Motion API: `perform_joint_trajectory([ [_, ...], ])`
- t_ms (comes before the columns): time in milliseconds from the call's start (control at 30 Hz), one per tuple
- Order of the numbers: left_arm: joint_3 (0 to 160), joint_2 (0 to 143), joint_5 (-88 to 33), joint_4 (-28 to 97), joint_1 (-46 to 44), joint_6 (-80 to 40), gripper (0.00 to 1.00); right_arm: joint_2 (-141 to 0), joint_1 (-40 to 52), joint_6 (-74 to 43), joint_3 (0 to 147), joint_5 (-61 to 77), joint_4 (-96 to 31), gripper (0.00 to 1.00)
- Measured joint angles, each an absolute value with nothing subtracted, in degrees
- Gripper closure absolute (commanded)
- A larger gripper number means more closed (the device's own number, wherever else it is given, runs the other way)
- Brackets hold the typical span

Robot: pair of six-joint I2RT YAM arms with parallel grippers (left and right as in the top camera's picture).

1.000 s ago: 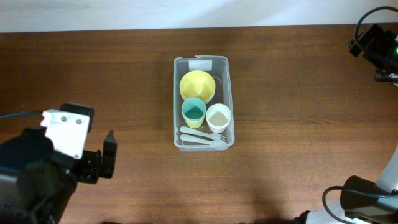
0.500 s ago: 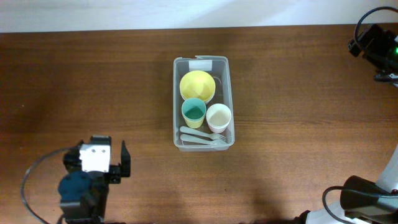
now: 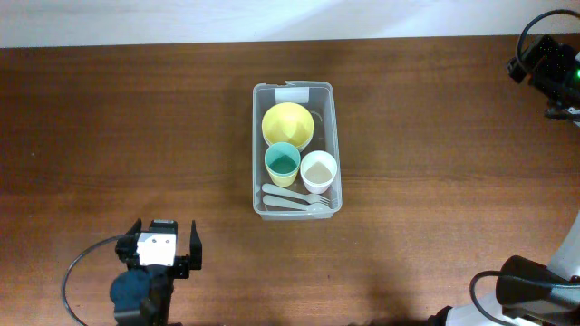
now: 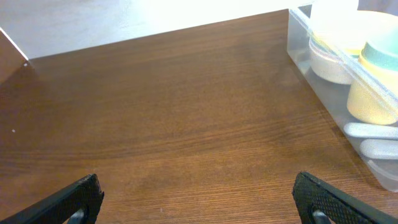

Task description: Pack container

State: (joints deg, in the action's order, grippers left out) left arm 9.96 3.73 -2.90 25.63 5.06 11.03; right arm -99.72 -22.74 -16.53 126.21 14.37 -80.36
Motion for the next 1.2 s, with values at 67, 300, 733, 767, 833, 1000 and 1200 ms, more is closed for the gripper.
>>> perform_joint_trajectory([
  [67, 8.0, 1.8, -3.0, 25.4, 5.1, 10.1, 0.0, -99.7, -22.7, -16.6, 126.2, 14.4, -80.4, 0.01],
  [300, 7.8, 0.9, -3.3, 24.6, 5.1, 9.2, 0.0, -99.7, -22.7, -16.6, 126.2, 14.4, -80.4, 0.01],
  [733, 7.8, 0.9, -3.3, 24.6, 5.1, 9.1, 0.0, -99.7, -22.7, -16.6, 126.2, 14.4, -80.3, 0.01],
  [767, 7.7, 0.9, -3.3, 24.6, 5.1, 9.1, 0.0, -99.7, -22.7, -16.6, 126.2, 14.4, -80.4, 0.01],
  [833, 7.8, 0.9, -3.3, 24.6, 5.1, 9.1, 0.0, -99.7, -22.7, -16.6, 126.2, 14.4, -80.4, 0.01],
  [1000, 7.8, 0.9, -3.3, 24.6, 5.1, 9.1, 0.0, -99.7, -22.7, -16.6, 126.2, 14.4, -80.3, 0.01],
  [1200, 7.7, 0.9, -3.3, 24.6, 5.1, 9.1, 0.0, -99.7, -22.4, -15.9, 126.2, 12.7, -81.1, 0.01],
])
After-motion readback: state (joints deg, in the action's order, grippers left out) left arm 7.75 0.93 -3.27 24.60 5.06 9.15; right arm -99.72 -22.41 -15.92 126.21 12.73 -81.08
